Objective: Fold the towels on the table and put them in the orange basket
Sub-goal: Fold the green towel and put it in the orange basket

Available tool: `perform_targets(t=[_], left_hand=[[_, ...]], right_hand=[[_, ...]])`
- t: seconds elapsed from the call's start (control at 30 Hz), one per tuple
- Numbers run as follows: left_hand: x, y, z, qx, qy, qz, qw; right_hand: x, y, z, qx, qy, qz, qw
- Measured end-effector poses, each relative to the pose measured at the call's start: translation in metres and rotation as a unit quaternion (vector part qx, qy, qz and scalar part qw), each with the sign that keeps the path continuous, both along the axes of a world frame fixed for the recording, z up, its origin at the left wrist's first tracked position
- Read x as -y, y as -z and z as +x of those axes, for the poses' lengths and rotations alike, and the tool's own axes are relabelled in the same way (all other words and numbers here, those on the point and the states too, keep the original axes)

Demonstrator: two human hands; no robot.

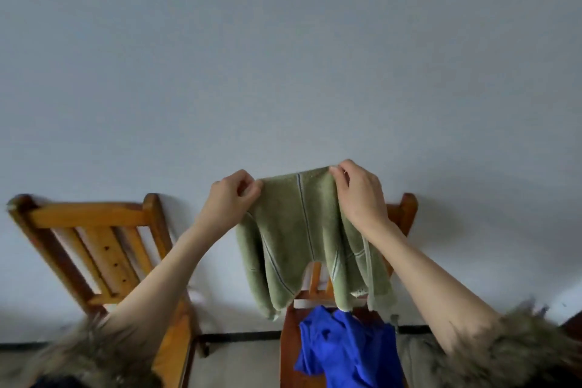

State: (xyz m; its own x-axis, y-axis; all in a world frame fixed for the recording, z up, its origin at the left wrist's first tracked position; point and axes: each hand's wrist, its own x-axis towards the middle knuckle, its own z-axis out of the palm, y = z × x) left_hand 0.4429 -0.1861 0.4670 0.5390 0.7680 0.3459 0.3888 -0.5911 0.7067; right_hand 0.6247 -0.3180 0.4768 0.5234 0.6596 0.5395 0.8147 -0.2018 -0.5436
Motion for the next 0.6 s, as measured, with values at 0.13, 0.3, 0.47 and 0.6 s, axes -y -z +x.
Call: perform_targets(t=[0.13,0.3,0.47,0.6], left_hand=[[0.015,-0.009,-0.067,-0.053,-0.026,0.060,0.996],[0.050,-0.001,-0.167,-0.113,-0.156,0.124,0.973],[0.076,-0.003,-0.301,-0.125,-0.306,0.049,0.943],[0.101,-0.008,-0.407,-0.129,-0.410,0.048,0.902]], right_hand=[[-0.014,-0.005,-0.042,-0.063,-0.093,0.022,0.993],[-0.037,-0.015,-0.119,-0.127,-0.212,-0.038,0.968],[-0.059,-0.022,-0.237,-0.152,-0.331,-0.057,0.930],[-0.073,-0.027,-0.335,-0.086,-0.407,-0.069,0.907]])
